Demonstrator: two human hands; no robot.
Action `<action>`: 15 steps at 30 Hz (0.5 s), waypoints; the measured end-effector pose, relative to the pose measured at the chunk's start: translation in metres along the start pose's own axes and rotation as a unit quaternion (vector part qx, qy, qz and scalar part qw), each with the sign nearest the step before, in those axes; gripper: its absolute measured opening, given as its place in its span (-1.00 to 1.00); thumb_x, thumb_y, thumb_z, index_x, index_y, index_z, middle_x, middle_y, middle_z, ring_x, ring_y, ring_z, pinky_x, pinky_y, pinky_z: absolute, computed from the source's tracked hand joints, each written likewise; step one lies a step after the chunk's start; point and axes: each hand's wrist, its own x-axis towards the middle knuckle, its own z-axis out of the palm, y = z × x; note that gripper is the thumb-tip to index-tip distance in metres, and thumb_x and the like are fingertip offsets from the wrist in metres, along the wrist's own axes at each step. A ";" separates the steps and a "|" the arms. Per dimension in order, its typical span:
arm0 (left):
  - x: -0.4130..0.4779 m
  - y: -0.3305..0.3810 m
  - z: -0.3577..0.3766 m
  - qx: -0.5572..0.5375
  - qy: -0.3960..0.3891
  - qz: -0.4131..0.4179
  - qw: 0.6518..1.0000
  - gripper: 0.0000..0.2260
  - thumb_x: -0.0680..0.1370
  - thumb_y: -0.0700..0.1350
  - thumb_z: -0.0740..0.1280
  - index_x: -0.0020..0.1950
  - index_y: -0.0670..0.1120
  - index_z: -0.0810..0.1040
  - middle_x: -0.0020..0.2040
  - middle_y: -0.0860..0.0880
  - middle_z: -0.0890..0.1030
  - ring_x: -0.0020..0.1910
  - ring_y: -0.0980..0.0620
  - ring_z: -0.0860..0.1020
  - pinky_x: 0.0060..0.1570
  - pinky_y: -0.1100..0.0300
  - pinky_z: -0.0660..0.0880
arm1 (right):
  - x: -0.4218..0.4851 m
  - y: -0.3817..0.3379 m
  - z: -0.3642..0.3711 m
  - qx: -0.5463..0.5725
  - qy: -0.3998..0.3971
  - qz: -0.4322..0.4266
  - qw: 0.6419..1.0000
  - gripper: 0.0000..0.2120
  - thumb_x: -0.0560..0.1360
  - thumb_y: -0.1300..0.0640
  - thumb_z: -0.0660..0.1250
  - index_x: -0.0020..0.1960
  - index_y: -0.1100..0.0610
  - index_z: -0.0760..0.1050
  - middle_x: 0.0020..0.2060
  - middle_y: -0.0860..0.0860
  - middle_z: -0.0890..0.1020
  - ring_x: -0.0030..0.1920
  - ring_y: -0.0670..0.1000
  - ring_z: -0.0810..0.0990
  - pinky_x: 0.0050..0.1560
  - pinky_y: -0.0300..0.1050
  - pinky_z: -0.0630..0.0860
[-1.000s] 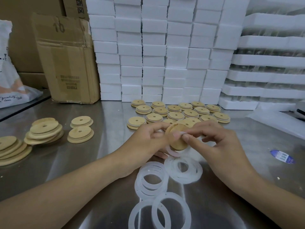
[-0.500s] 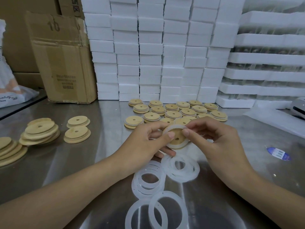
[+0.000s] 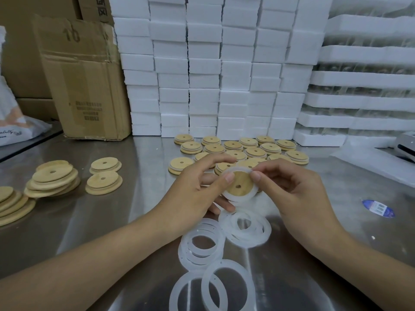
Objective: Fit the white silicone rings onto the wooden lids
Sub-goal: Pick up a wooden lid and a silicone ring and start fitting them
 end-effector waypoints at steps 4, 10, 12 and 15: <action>-0.002 0.001 0.000 0.013 -0.009 0.020 1.000 -0.74 0.72 -0.03 0.36 0.38 0.23 0.56 0.02 0.00 0.76 -0.19 -0.16 0.78 -0.22 0.10 0.66 | 0.001 0.000 0.000 0.025 0.005 0.004 1.000 -0.93 0.58 0.21 0.46 -0.03 0.08 0.71 -0.13 -0.02 0.76 -0.08 -0.03 0.73 -0.01 -0.22 0.63; 0.001 -0.002 -0.004 -0.001 -0.007 0.015 1.000 -0.72 0.72 -0.04 0.36 0.40 0.25 0.55 0.06 -0.08 0.77 -0.22 -0.17 0.77 -0.22 0.16 0.66 | 0.002 0.002 0.001 0.106 0.010 0.067 0.992 -0.92 0.59 0.24 0.43 -0.02 0.24 0.70 -0.30 0.00 0.72 -0.27 -0.13 0.68 -0.21 -0.37 0.55; 0.002 -0.003 -0.004 0.004 -0.010 0.019 1.000 -0.72 0.72 -0.03 0.36 0.39 0.26 0.55 0.08 -0.07 0.77 -0.22 -0.16 0.77 -0.21 0.17 0.66 | 0.003 0.003 0.000 0.119 0.015 0.090 0.989 -0.91 0.59 0.23 0.44 -0.03 0.22 0.70 -0.30 0.02 0.72 -0.28 -0.12 0.67 -0.22 -0.35 0.55; 0.001 -0.004 -0.004 0.003 -0.008 0.019 1.000 -0.73 0.71 -0.02 0.37 0.38 0.26 0.56 0.09 -0.07 0.77 -0.22 -0.16 0.77 -0.20 0.15 0.67 | 0.004 0.003 -0.001 0.132 0.013 0.096 0.987 -0.92 0.58 0.23 0.44 -0.04 0.24 0.70 -0.31 0.03 0.71 -0.29 -0.12 0.66 -0.23 -0.36 0.55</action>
